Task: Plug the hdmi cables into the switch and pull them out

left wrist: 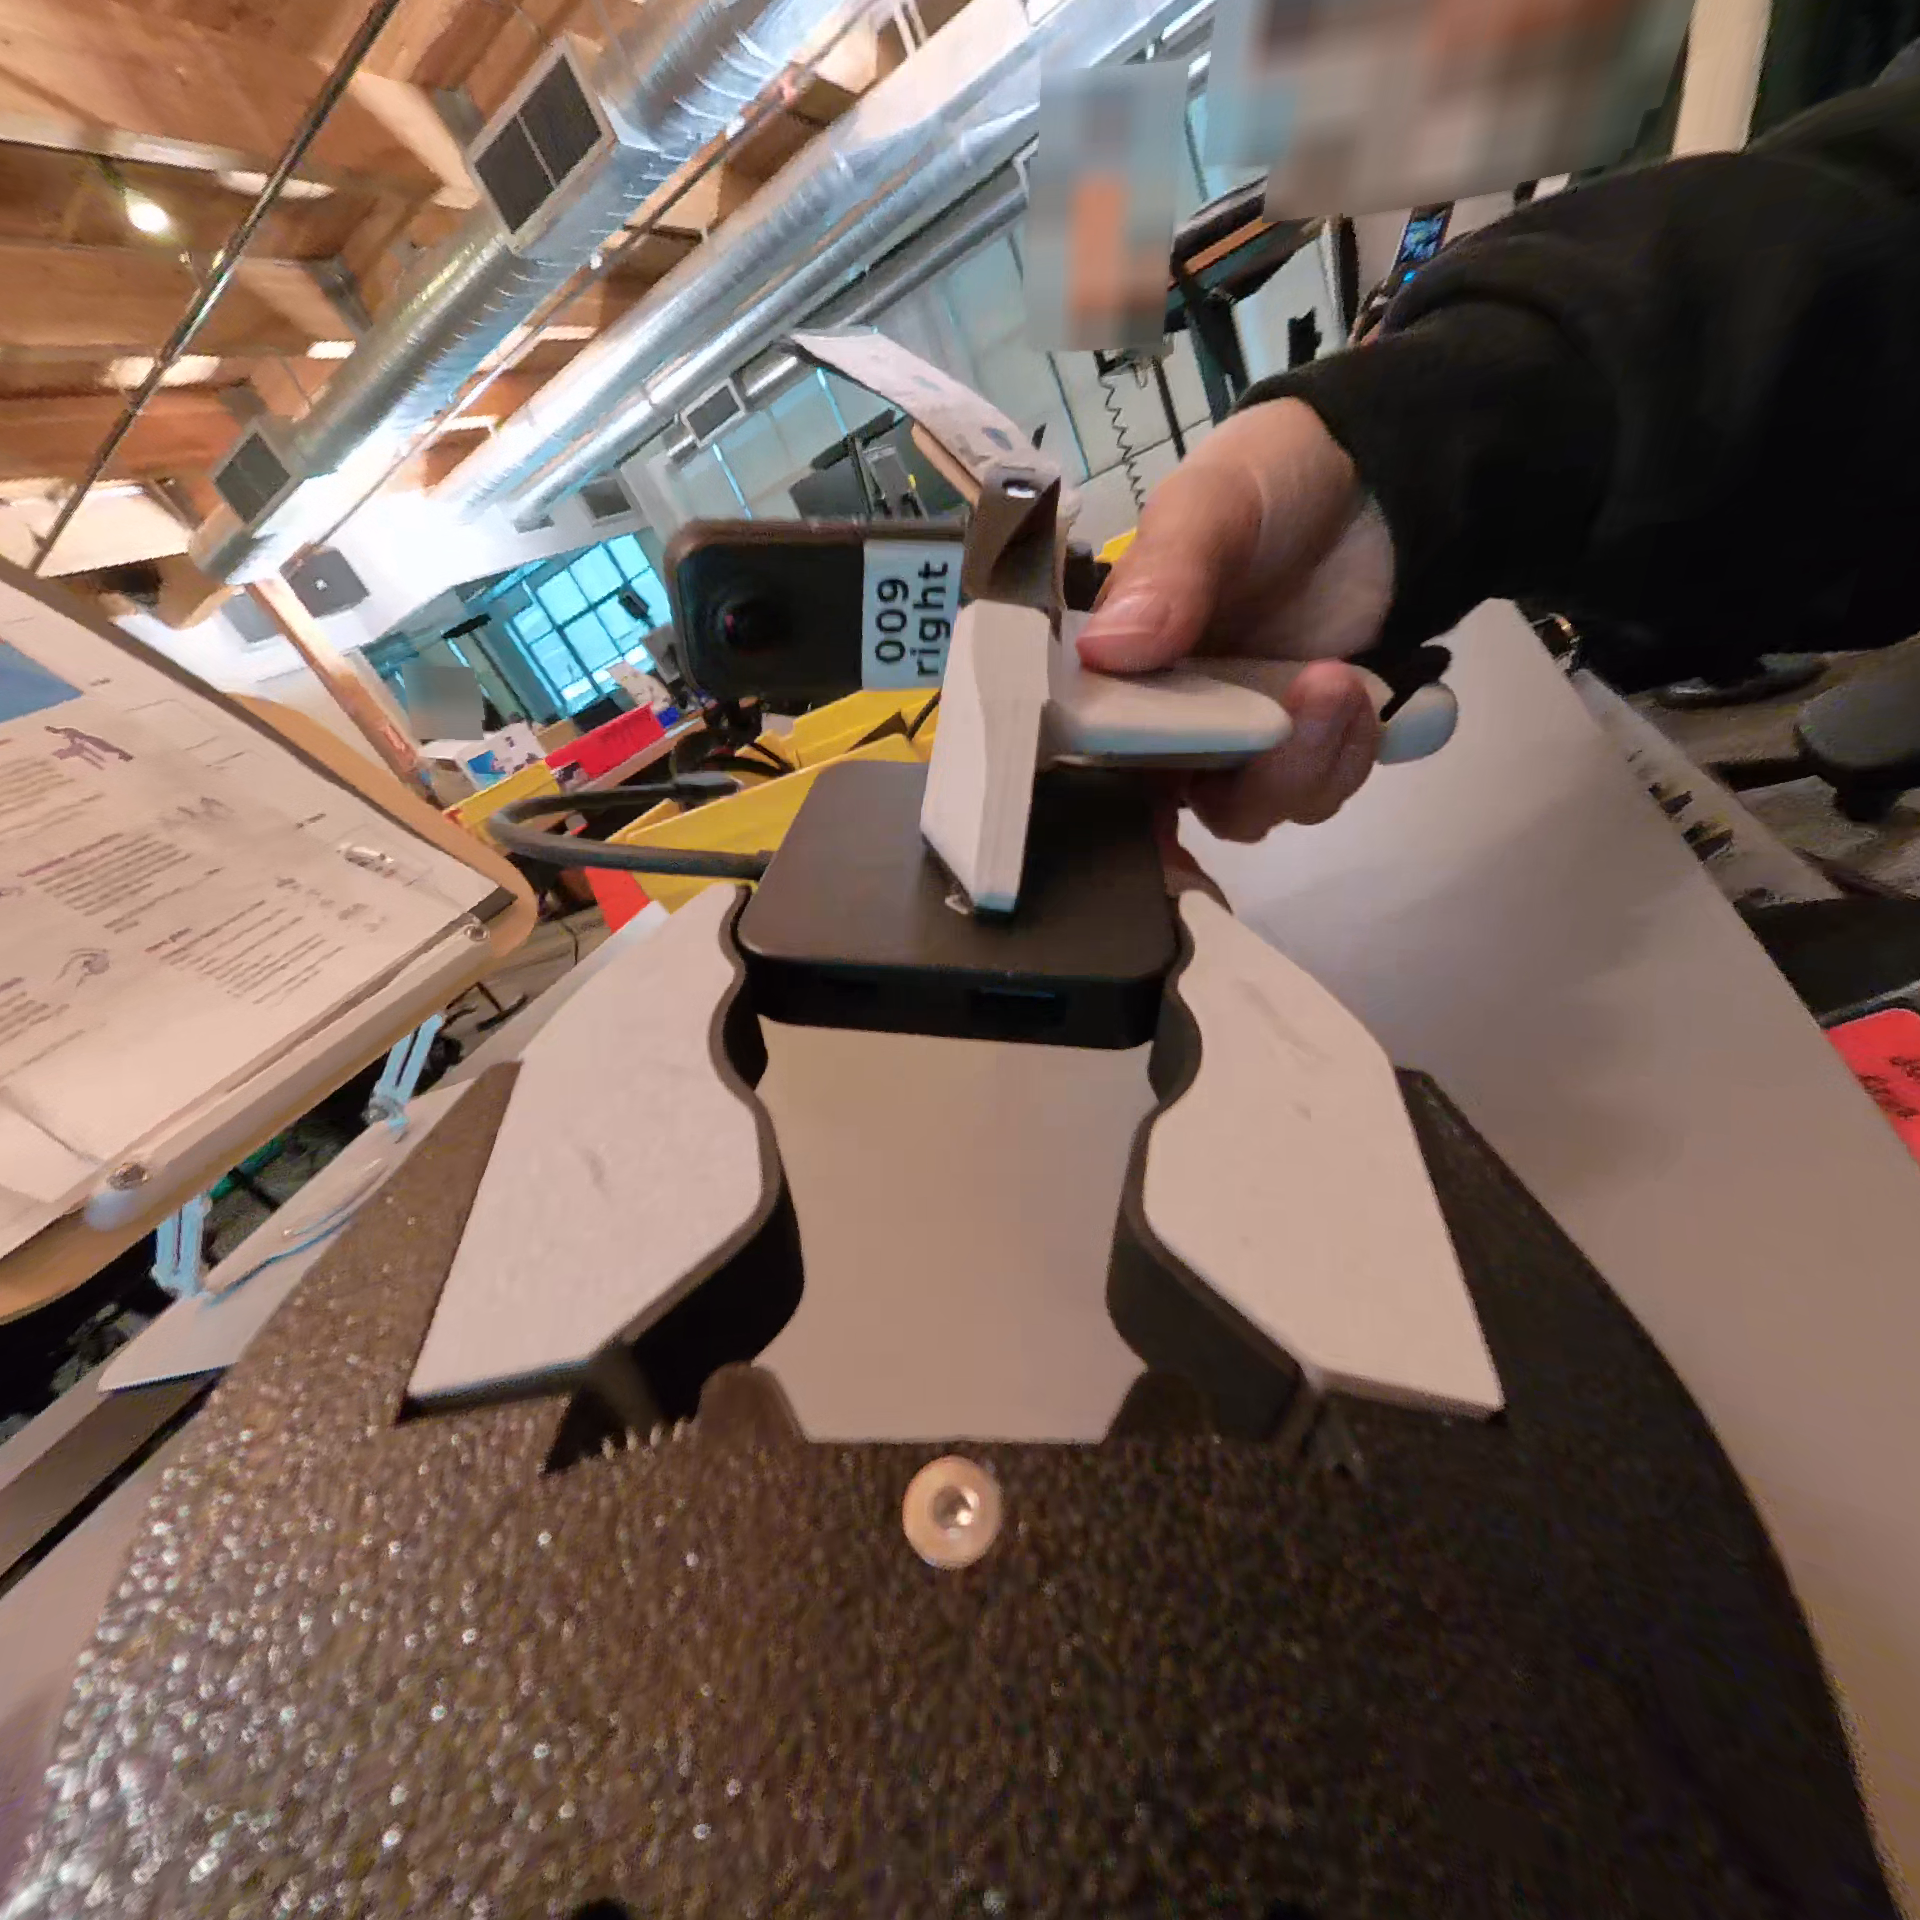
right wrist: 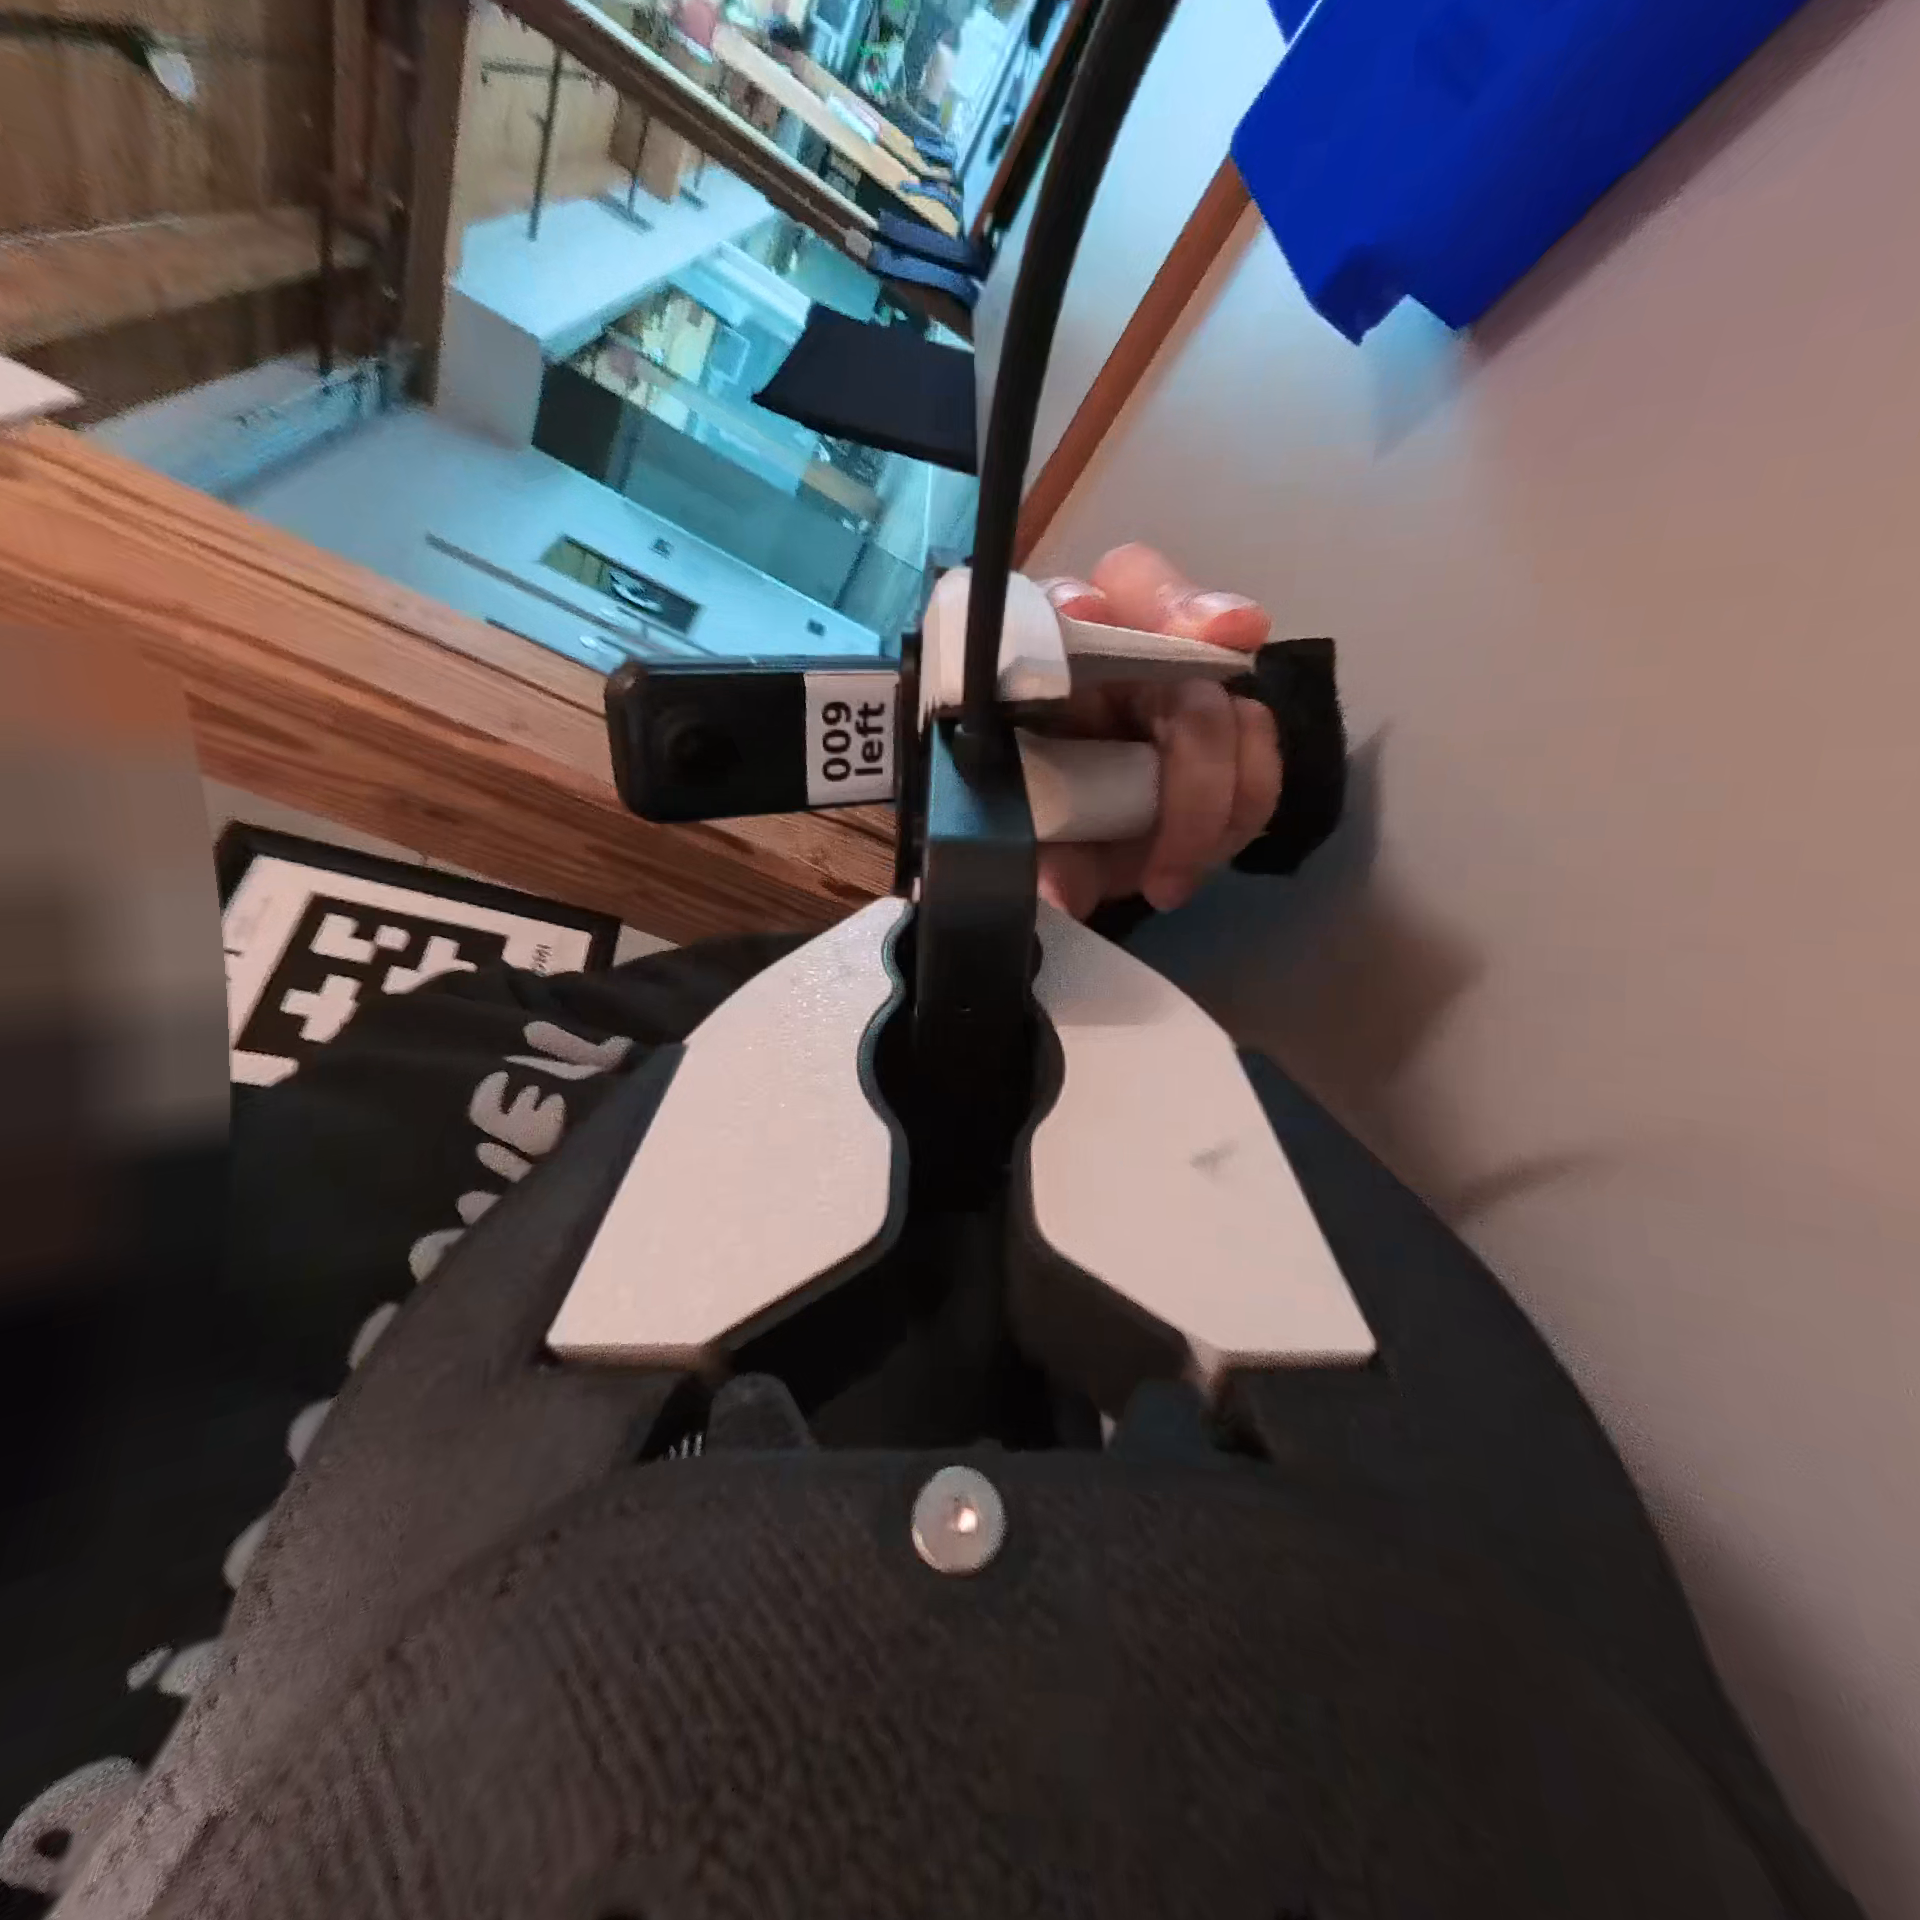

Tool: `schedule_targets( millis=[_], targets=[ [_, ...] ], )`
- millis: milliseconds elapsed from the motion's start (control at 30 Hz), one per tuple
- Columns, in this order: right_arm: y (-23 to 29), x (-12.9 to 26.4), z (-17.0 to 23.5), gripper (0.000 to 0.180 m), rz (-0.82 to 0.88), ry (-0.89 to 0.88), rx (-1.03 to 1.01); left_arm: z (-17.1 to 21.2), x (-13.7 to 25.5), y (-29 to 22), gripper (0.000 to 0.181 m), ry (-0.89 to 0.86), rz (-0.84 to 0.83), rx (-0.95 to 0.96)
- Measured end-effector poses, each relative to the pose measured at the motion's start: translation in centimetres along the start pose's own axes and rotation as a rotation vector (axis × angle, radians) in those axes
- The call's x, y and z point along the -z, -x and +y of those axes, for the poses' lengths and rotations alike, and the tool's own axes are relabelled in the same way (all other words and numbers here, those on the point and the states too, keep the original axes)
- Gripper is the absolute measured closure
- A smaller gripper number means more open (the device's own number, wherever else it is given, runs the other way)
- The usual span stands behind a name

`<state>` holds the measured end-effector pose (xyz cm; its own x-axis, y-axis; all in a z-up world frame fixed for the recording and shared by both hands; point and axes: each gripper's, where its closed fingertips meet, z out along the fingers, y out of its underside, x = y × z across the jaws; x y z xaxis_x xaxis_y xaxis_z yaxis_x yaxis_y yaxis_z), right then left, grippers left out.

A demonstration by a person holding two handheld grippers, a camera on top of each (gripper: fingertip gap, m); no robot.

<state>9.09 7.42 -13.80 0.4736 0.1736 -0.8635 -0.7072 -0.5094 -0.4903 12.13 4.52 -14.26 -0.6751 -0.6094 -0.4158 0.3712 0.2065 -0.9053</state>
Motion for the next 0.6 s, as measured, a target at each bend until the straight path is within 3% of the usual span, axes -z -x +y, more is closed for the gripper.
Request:
schedule_targets(
  millis=[100, 200, 300, 433, 500, 600],
  targets=[
    [-1.1, 1.1, 0.1, 0.165, 0.120, 0.060, 0.077, 0.6, -0.5, 0.0, 0.107, 0.038, -0.030, 0.019],
    [-2.0, 5.1, -2.4, 0.165, 0.304, 0.052, 0.222, 0.1, -0.4, -0.4, 0.099, -0.008, -0.011, 0.078],
    [-3.4, 13.7, -7.7, 0.165, 0.632, -0.010, 0.393, 0.2, -0.1, 0.0, 0.102, -0.006, -0.013, 0.136],
    [-7.7, 30.7, -13.1, 0.165, 1.321, 0.156, 0.535, 0.8, 0.0, 0.3, 0.110, 0.002, -0.023, 0.156],
    [-9.2, 36.5, -13.3, 0.165, 1.464, 0.269, 0.421, 0.9, 0.0, 0.4, 0.113, 0.002, -0.029, 0.162],
    [-11.2, 41.9, -13.4, 0.166, 1.565, 0.456, 0.370, 0.8, 0.1, 0.5, 0.115, -0.003, -0.033, 0.168]
  ],
)
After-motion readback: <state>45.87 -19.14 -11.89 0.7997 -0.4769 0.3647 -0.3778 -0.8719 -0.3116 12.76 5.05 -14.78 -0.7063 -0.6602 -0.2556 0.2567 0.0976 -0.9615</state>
